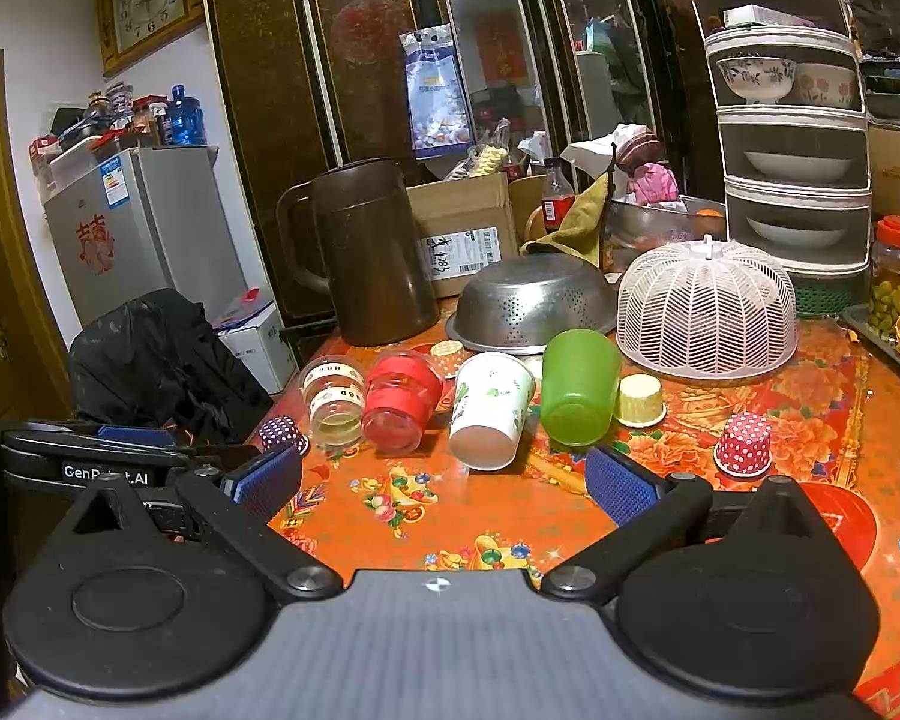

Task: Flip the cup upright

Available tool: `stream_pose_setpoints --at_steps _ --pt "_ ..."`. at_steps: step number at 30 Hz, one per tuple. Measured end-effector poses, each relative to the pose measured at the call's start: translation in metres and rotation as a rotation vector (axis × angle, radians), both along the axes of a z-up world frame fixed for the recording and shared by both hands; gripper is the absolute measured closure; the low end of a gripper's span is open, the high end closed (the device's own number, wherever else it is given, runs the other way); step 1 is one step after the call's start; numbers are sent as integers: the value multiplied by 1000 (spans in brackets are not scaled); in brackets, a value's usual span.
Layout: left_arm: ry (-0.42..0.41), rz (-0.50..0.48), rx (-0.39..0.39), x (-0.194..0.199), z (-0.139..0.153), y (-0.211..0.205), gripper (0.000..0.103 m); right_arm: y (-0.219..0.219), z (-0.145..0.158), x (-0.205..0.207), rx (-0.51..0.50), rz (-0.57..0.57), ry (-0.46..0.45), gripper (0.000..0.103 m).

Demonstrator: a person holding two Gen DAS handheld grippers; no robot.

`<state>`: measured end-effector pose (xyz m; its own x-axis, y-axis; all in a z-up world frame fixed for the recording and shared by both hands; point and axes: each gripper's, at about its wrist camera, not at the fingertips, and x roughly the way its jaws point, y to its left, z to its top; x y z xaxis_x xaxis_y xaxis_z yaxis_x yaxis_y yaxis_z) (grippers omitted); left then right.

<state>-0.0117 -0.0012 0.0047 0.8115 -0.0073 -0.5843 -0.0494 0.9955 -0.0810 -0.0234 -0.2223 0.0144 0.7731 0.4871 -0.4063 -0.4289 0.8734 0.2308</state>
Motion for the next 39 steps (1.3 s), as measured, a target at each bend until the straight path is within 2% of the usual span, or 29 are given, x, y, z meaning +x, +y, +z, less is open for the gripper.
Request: stream_pose_setpoints --at_steps 39 --pt "17 17 -2 3 -2 -1 0 -2 0 -1 11 6 -4 1"
